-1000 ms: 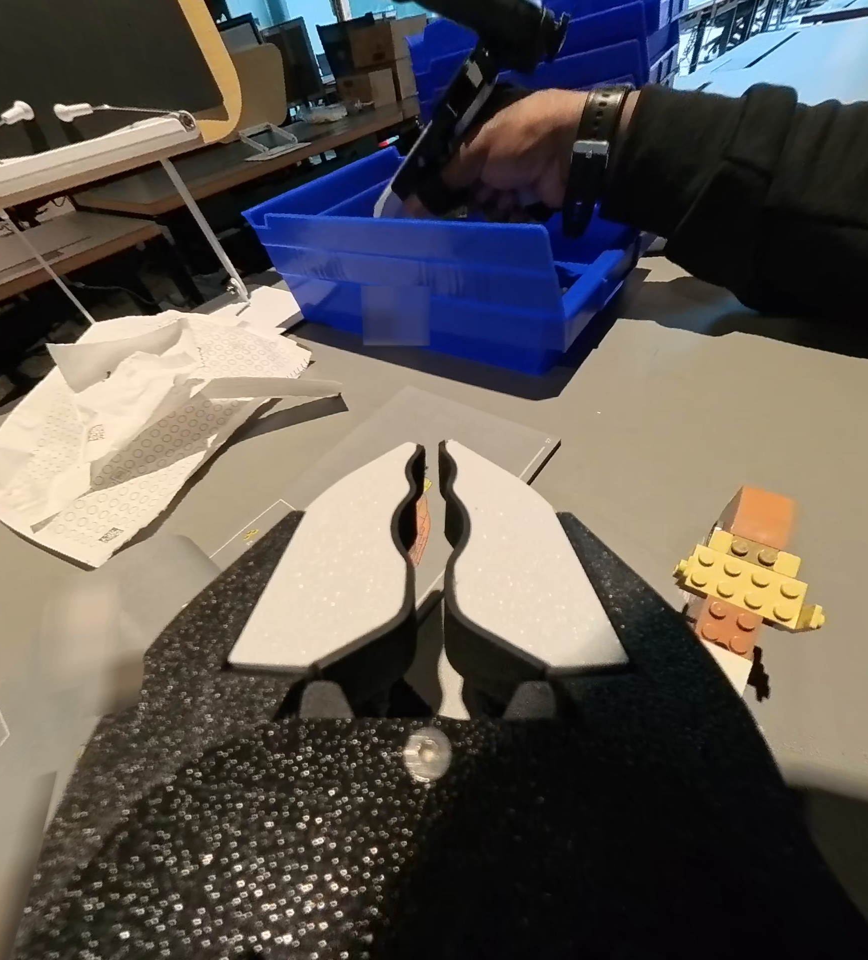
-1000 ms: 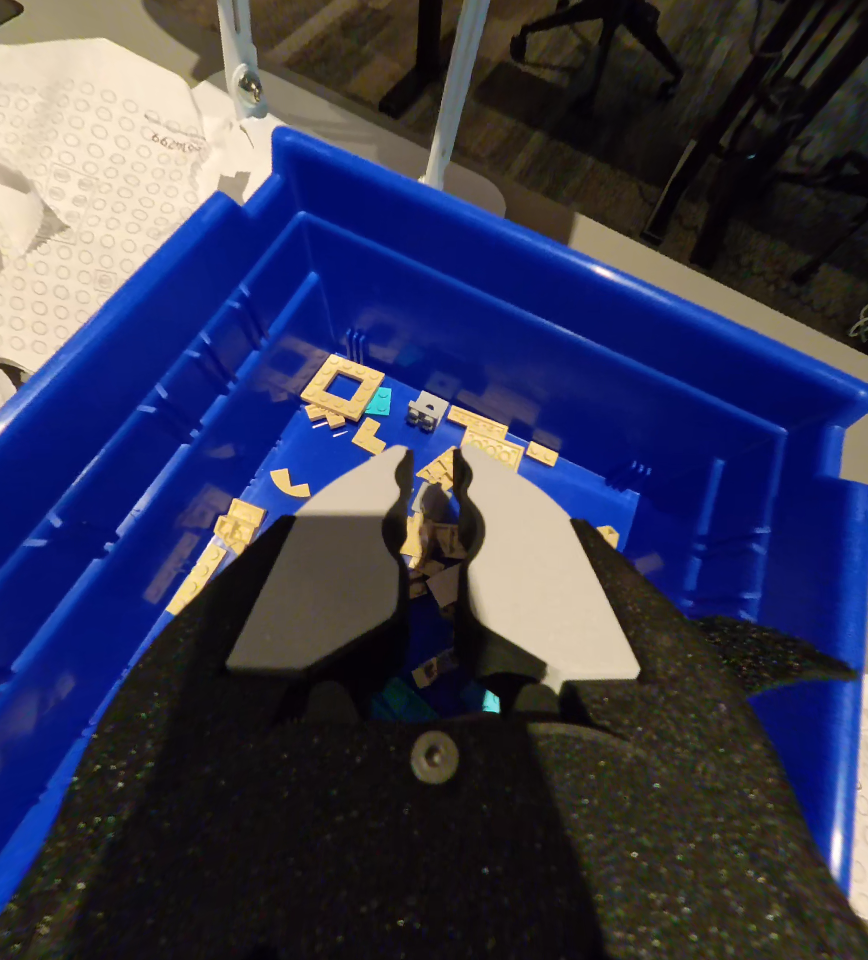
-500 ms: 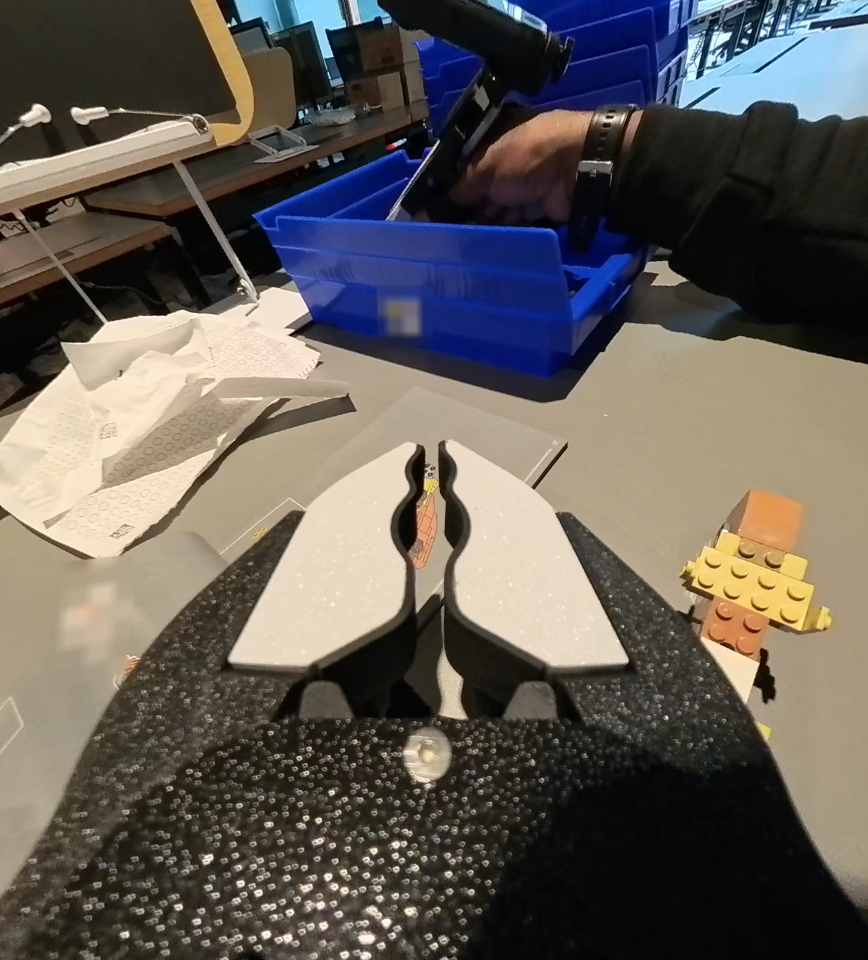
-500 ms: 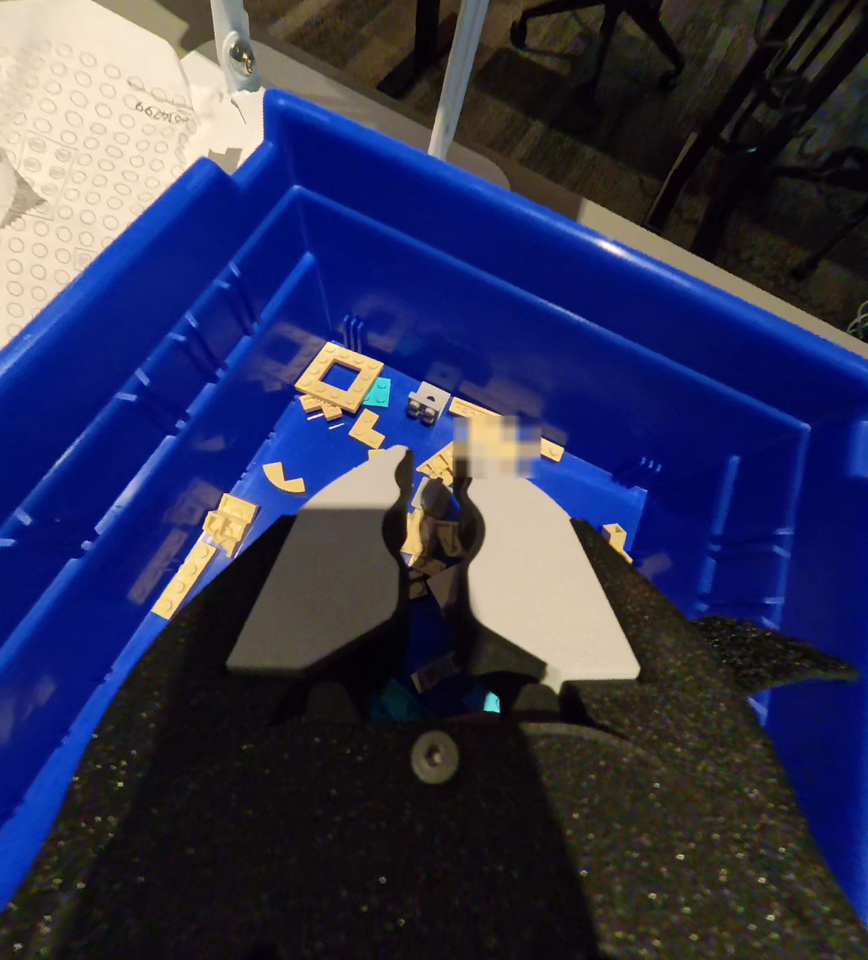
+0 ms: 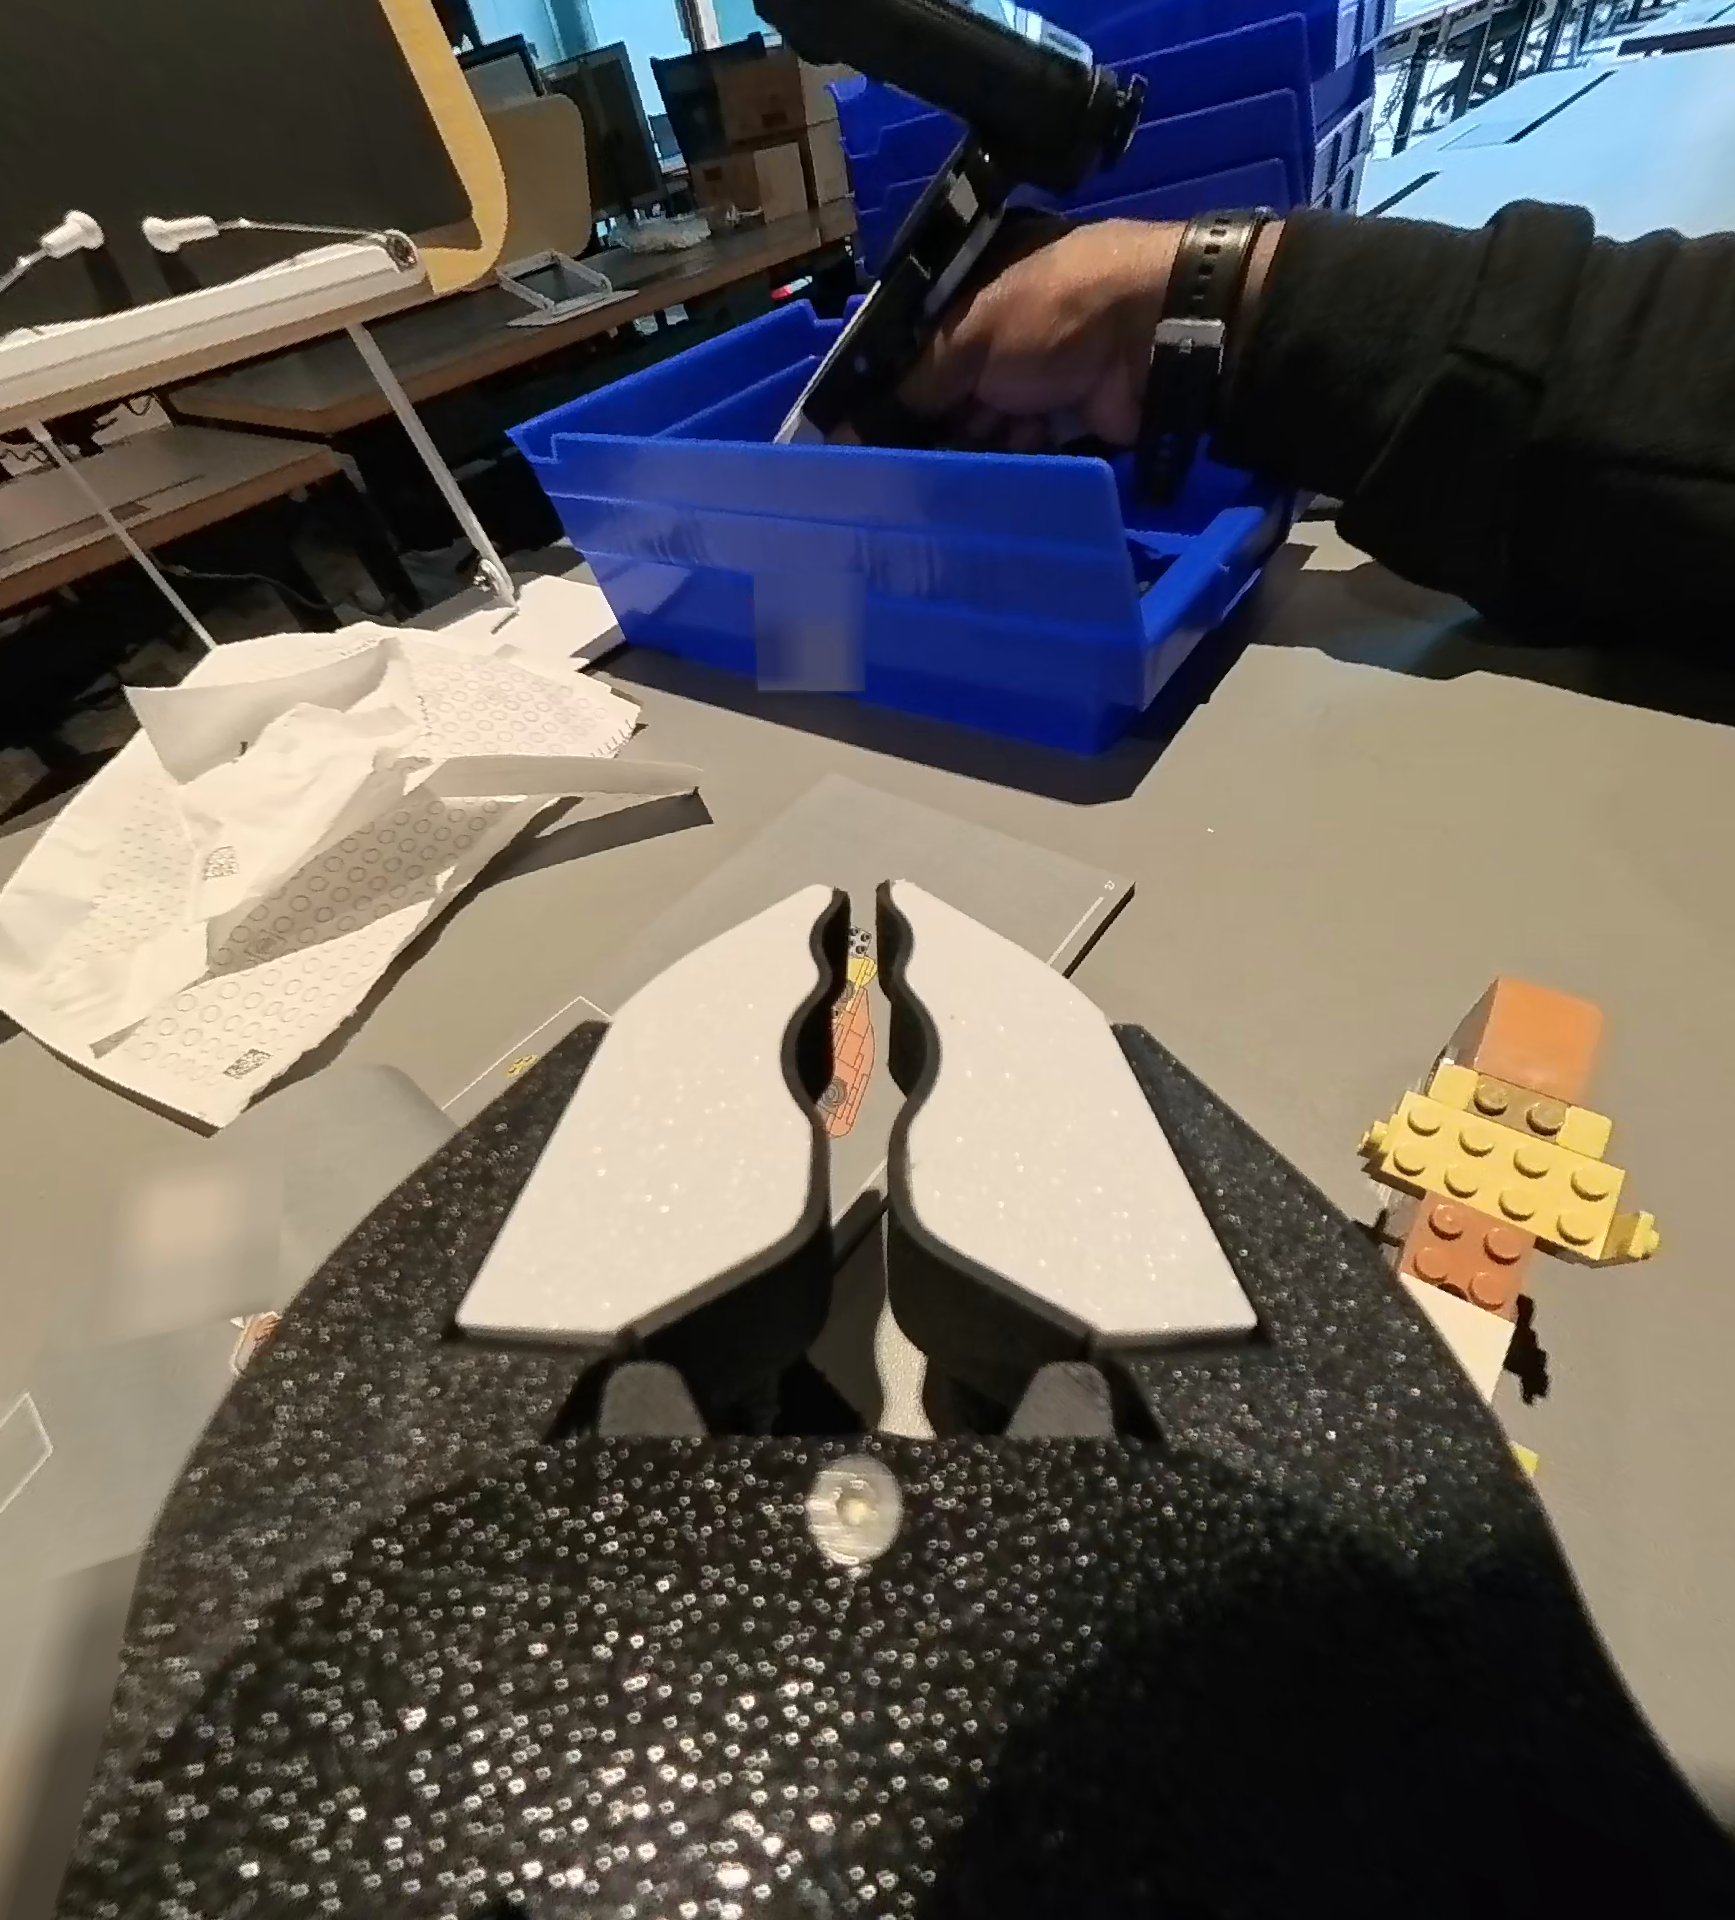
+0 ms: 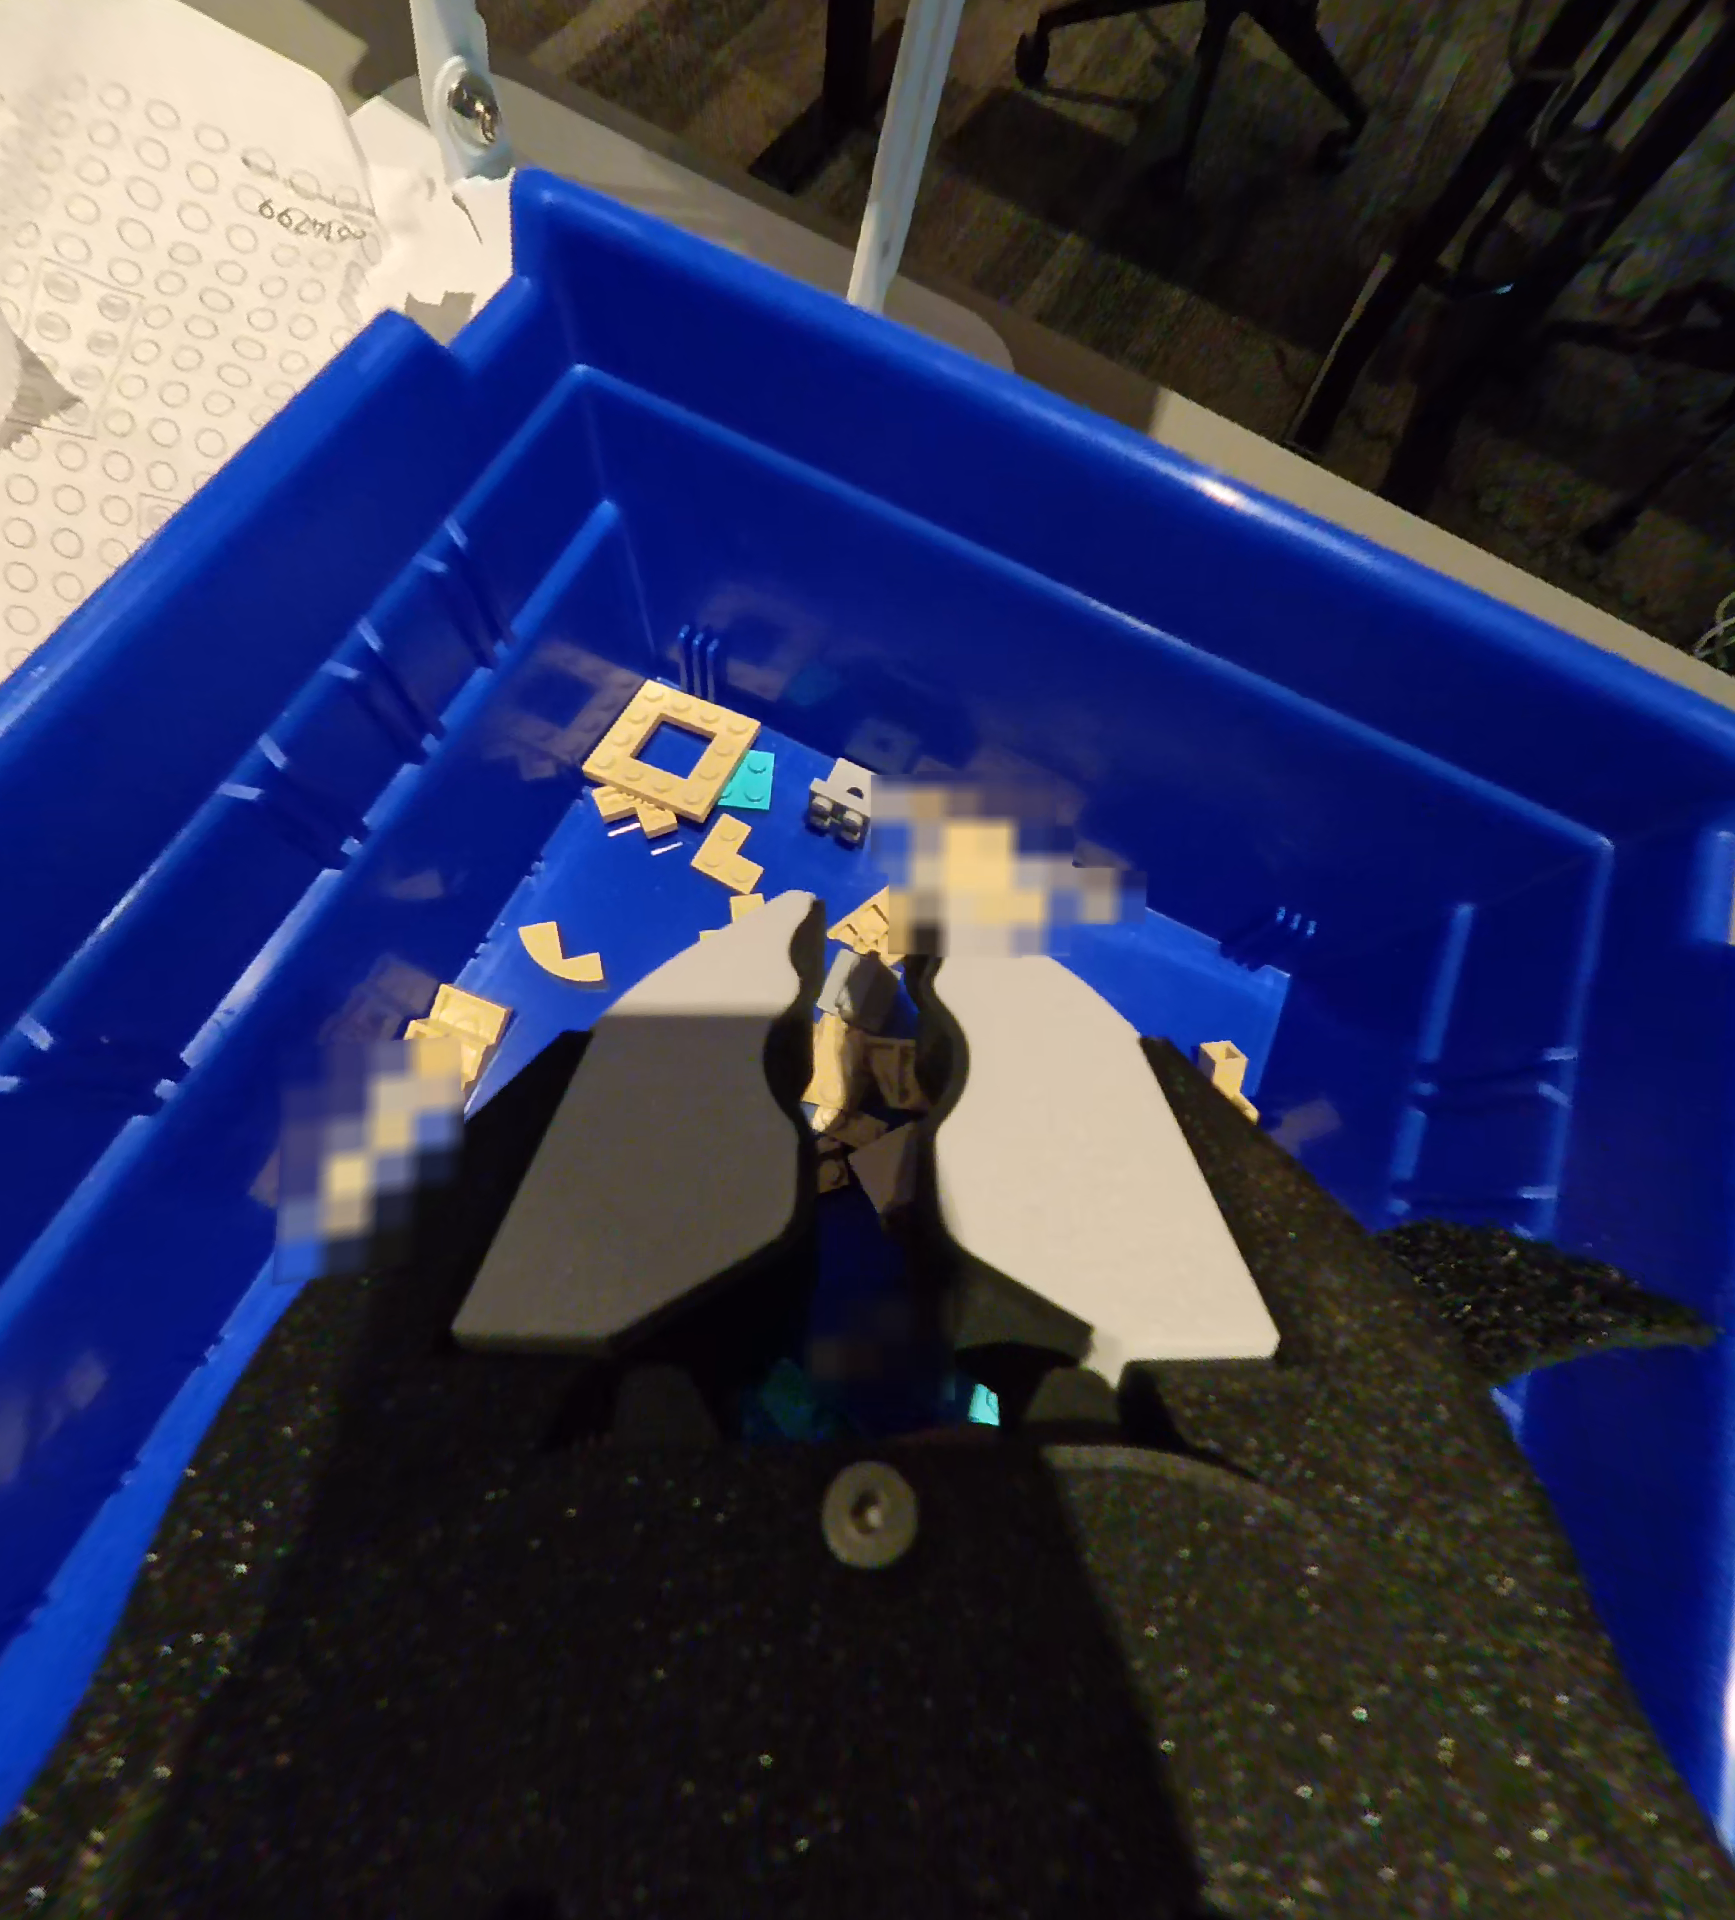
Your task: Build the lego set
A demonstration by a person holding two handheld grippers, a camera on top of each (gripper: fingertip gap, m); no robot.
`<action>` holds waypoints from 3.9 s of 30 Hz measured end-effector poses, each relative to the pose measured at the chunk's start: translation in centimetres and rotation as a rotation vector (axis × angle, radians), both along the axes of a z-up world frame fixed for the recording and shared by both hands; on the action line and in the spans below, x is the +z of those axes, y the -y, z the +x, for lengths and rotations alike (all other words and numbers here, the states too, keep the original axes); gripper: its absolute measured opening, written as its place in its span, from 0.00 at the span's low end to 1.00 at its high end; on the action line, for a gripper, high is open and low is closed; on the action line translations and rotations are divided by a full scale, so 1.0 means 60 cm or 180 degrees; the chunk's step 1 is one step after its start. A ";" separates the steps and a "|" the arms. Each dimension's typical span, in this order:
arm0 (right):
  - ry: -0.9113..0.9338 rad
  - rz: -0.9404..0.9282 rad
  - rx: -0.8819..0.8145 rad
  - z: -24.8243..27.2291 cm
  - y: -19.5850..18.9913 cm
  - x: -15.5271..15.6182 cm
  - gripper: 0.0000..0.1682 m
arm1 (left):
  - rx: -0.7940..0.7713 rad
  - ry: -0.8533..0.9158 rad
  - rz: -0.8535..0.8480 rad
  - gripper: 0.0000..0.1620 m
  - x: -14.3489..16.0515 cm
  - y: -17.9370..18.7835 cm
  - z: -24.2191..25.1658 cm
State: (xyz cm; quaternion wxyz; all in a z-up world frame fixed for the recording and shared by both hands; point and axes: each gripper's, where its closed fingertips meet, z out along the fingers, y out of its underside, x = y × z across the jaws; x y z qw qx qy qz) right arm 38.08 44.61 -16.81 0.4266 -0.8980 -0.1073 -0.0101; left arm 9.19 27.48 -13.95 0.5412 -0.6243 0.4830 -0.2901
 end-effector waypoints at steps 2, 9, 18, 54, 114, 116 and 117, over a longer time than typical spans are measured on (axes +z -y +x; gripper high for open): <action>-0.0008 -0.0011 -0.0018 0.002 0.001 0.001 0.08 | 0.0000 -0.0002 0.0000 0.03 0.000 0.000 0.000; -0.0150 -0.0162 -0.0174 0.023 0.006 -0.001 0.08 | -0.0016 0.0018 0.0013 0.03 0.004 0.003 0.001; -0.0086 -0.0564 0.0028 0.005 0.007 -0.043 0.10 | -0.0014 -0.0043 0.0041 0.03 -0.001 0.003 0.003; -0.4060 0.2088 0.3409 -0.180 0.274 0.349 0.08 | 0.0030 -0.0144 0.0274 0.03 0.007 0.006 0.000; 0.3118 -0.2094 0.3962 0.071 0.057 -0.079 0.04 | 0.0144 -0.0506 0.0489 0.03 -0.018 -0.012 -0.005; 0.3131 -0.2160 0.3947 0.071 0.058 -0.083 0.04 | 0.0147 -0.0503 0.0494 0.03 -0.017 -0.012 -0.005; 0.3130 -0.2191 0.3922 0.072 0.058 -0.082 0.03 | 0.0150 -0.0505 0.0495 0.03 -0.017 -0.012 -0.006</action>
